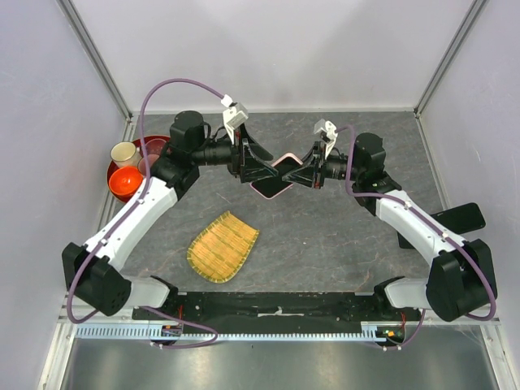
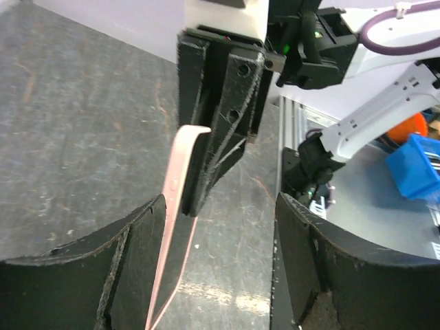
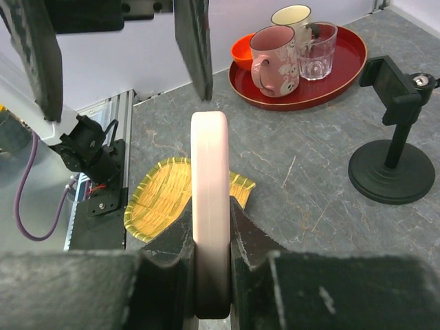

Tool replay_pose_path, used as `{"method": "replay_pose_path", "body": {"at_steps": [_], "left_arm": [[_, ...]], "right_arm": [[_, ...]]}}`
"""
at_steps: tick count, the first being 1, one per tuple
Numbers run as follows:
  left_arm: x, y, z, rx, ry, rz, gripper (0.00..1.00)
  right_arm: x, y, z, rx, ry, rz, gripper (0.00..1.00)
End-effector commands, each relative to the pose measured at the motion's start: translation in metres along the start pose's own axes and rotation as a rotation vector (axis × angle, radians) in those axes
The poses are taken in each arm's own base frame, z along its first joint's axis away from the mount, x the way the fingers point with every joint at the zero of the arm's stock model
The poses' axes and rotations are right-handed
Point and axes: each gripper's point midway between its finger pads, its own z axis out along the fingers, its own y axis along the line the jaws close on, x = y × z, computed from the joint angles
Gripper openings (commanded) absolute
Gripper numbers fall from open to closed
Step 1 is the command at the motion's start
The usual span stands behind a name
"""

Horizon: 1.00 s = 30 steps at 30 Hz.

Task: Place the phone on the phone stand

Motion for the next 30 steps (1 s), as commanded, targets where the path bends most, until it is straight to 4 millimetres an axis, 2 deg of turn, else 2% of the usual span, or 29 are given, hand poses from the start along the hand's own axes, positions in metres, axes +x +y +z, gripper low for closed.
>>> {"method": "replay_pose_path", "body": {"at_steps": [1, 3, 6, 7, 8, 9, 11, 16, 23, 25, 30], "left_arm": [[-0.030, -0.004, -0.014, -0.098, -0.086, 0.150, 0.71], [-0.033, -0.003, -0.018, -0.129, -0.108, 0.167, 0.72], [-0.027, 0.003, -0.015, -0.132, -0.081, 0.137, 0.75], [-0.023, 0.005, -0.012, -0.115, -0.063, 0.121, 0.76], [-0.022, -0.003, -0.010, -0.063, -0.037, 0.105, 0.76], [-0.014, 0.003, -0.003, -0.036, -0.009, 0.072, 0.75], [-0.011, -0.006, 0.000, 0.047, 0.015, 0.042, 0.74], [0.001, -0.009, 0.007, 0.124, 0.057, 0.008, 0.66], [0.011, -0.024, 0.013, 0.191, 0.098, 0.026, 0.53], [0.014, -0.027, 0.015, 0.197, 0.111, 0.030, 0.45], [0.012, -0.028, 0.015, 0.189, 0.111, 0.050, 0.10]], "right_arm": [[-0.037, 0.023, -0.003, -0.072, -0.054, -0.166, 0.00], [-0.036, 0.023, -0.003, -0.074, -0.049, -0.161, 0.00], [-0.040, 0.025, -0.004, -0.076, -0.058, -0.170, 0.00], [-0.040, 0.026, -0.004, -0.077, -0.061, -0.168, 0.00], [-0.042, 0.028, -0.004, -0.079, -0.067, -0.171, 0.00], [-0.046, 0.029, -0.005, -0.078, -0.080, -0.186, 0.00], [-0.048, 0.032, -0.006, -0.079, -0.087, -0.182, 0.00], [-0.051, 0.036, -0.009, -0.074, -0.095, -0.199, 0.00], [-0.052, 0.038, -0.011, -0.060, -0.094, -0.210, 0.00], [-0.054, 0.036, -0.012, -0.051, -0.099, -0.209, 0.00], [-0.056, 0.032, -0.011, -0.029, -0.104, -0.196, 0.00]]}}
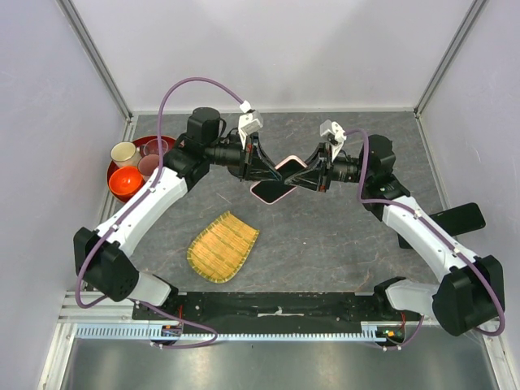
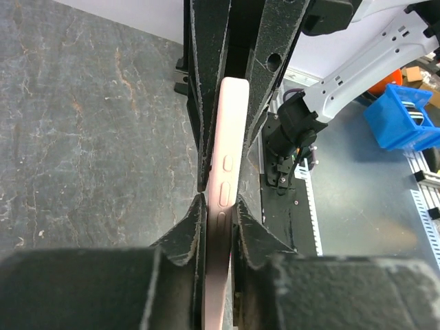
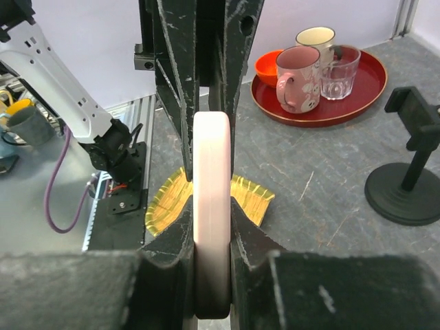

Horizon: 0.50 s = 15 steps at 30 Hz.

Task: Place the phone on the phone stand

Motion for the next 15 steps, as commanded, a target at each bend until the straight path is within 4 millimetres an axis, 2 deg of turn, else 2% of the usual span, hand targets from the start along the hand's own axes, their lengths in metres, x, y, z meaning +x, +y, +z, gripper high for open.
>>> {"method": "replay_pose_path", "body": {"at_steps": [1, 2, 4, 5, 10, 13, 15], "left_arm": [[-0.012, -0.019, 0.001, 0.054, -0.002, 0.067, 0.06], [-0.013, -0.021, 0.001, 0.050, -0.004, 0.076, 0.03], [-0.015, -0.022, -0.001, 0.044, -0.009, 0.086, 0.02], [-0.018, -0.023, -0.001, 0.041, -0.017, 0.100, 0.02], [-0.026, -0.024, -0.007, -0.019, -0.056, 0.138, 0.02], [-0.030, -0.025, -0.010, -0.038, -0.072, 0.158, 0.02], [-0.032, -0.025, -0.011, -0.050, -0.079, 0.167, 0.02]], "right_arm": [[-0.037, -0.001, -0.001, 0.031, -0.075, -0.134, 0.02], [-0.038, -0.002, 0.000, 0.031, -0.077, -0.133, 0.05], [-0.039, -0.002, 0.000, 0.029, -0.080, -0.116, 0.15], [-0.040, -0.003, 0.001, 0.029, -0.084, -0.114, 0.30], [-0.043, -0.008, 0.002, 0.060, -0.101, -0.092, 0.60], [-0.047, -0.017, 0.000, 0.116, -0.120, -0.075, 0.68], [-0.048, -0.018, 0.000, 0.119, -0.125, -0.066, 0.69]]}}
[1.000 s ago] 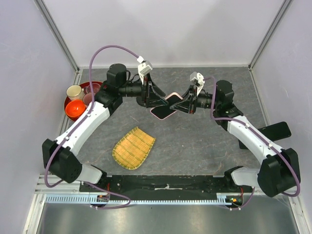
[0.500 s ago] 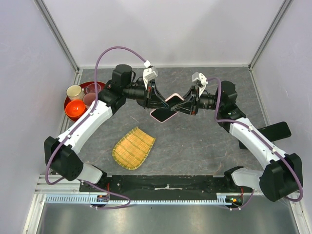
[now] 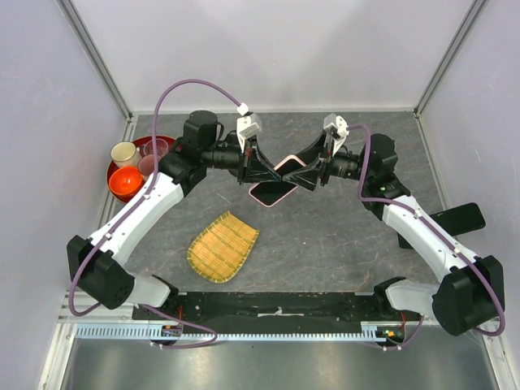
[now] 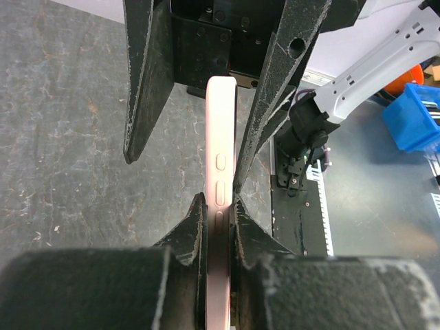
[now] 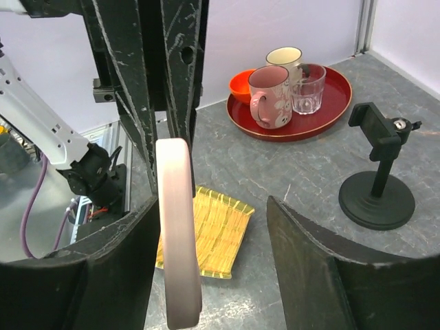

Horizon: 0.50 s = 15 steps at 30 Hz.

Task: Place the phone on the phone stand

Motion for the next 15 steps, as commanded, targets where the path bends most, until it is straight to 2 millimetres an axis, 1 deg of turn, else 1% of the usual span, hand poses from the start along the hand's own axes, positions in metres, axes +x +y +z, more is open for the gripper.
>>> {"method": "replay_pose_path", "body": {"at_steps": [1, 9, 11, 12, 15], "left_arm": [[-0.031, -0.018, -0.011, -0.015, -0.078, 0.096, 0.02], [-0.034, -0.015, -0.013, -0.049, -0.088, 0.111, 0.02], [-0.034, -0.015, -0.013, -0.049, -0.087, 0.110, 0.02], [-0.033, -0.014, -0.013, -0.050, -0.087, 0.110, 0.02], [-0.032, -0.013, -0.013, -0.049, -0.085, 0.107, 0.02]], "right_arm": [[-0.033, -0.005, 0.001, 0.036, -0.082, -0.074, 0.69], [-0.038, 0.011, -0.001, -0.051, -0.108, -0.057, 0.68], [-0.040, 0.014, -0.002, -0.063, -0.115, -0.058, 0.65], [-0.042, 0.014, -0.003, -0.064, -0.121, -0.064, 0.60], [-0.042, 0.019, -0.003, -0.088, -0.123, -0.065, 0.50]]}}
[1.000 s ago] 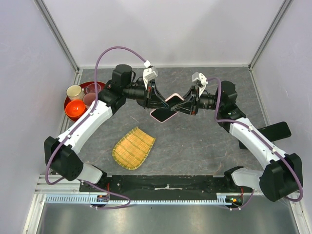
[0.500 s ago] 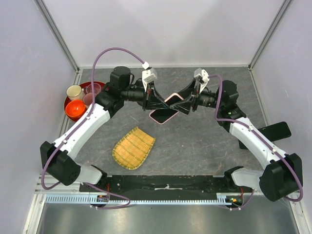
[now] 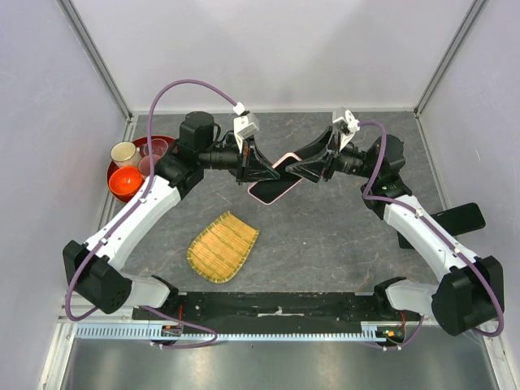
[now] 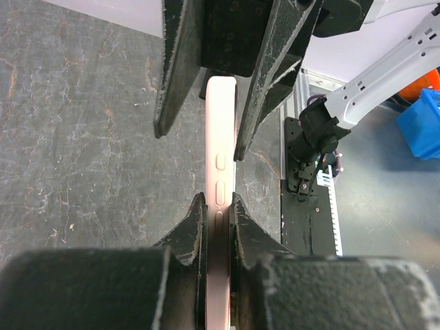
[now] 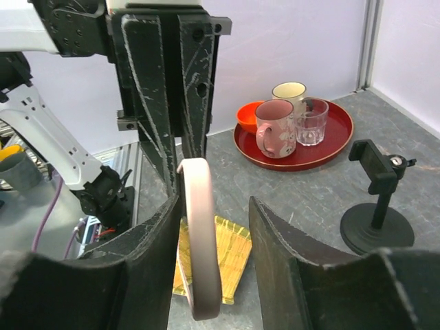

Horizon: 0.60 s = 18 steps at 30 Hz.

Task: Place the phone on the phone stand

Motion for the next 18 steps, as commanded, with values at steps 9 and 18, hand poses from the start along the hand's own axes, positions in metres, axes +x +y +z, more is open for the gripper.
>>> {"method": "replay_pose_path", "body": {"at_steps": [9, 18], "left_arm": [[-0.031, -0.013, -0.009, -0.014, -0.101, 0.094, 0.02], [-0.044, -0.017, -0.019, -0.045, -0.179, 0.130, 0.02]], "right_arm": [[-0.013, 0.003, 0.002, -0.036, -0.041, -0.026, 0.67], [-0.014, 0.009, 0.008, -0.131, -0.083, 0.041, 0.62]]}}
